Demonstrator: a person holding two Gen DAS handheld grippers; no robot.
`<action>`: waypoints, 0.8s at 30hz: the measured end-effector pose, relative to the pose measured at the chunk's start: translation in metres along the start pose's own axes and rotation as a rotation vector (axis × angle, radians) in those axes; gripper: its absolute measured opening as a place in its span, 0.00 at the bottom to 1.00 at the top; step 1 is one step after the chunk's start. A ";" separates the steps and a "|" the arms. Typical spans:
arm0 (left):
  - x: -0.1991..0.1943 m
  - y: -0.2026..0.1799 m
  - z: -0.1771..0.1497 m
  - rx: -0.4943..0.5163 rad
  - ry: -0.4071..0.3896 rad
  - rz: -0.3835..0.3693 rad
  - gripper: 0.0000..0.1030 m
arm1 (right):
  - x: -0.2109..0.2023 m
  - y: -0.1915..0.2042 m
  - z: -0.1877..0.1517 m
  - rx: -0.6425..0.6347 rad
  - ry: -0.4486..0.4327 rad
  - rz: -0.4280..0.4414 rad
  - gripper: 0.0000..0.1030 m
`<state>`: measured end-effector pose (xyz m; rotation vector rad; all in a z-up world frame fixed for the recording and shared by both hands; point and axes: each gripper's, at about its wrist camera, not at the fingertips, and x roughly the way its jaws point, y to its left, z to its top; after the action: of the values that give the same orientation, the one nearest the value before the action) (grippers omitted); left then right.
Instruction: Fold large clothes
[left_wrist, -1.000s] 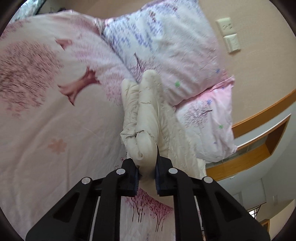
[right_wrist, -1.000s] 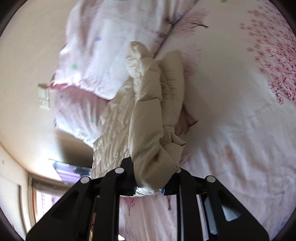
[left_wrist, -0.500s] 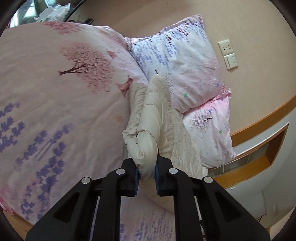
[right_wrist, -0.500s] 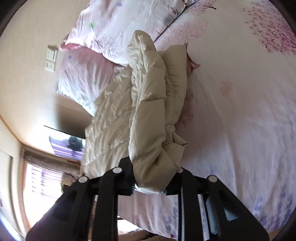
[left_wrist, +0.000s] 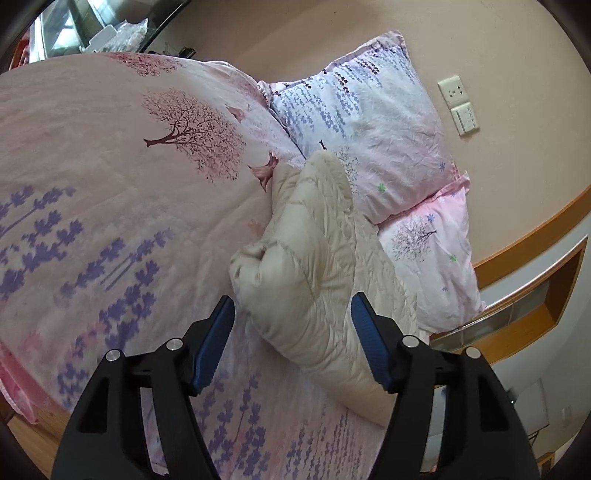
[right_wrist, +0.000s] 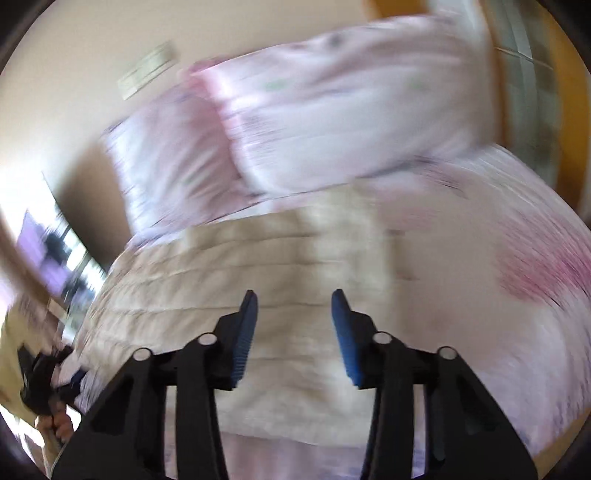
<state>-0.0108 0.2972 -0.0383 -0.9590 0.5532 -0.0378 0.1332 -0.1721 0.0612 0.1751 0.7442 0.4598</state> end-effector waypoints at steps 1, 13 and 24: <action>-0.001 -0.002 -0.002 0.008 0.003 0.002 0.64 | 0.008 0.014 0.001 -0.035 0.011 0.010 0.27; 0.036 -0.042 -0.021 0.230 0.155 0.131 0.67 | 0.098 0.091 -0.005 -0.207 0.174 -0.071 0.28; 0.056 -0.028 0.005 0.093 0.115 0.126 0.67 | 0.125 0.093 -0.024 -0.222 0.244 -0.117 0.29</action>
<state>0.0455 0.2700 -0.0381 -0.8333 0.7112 -0.0058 0.1658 -0.0321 -0.0036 -0.1346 0.9297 0.4530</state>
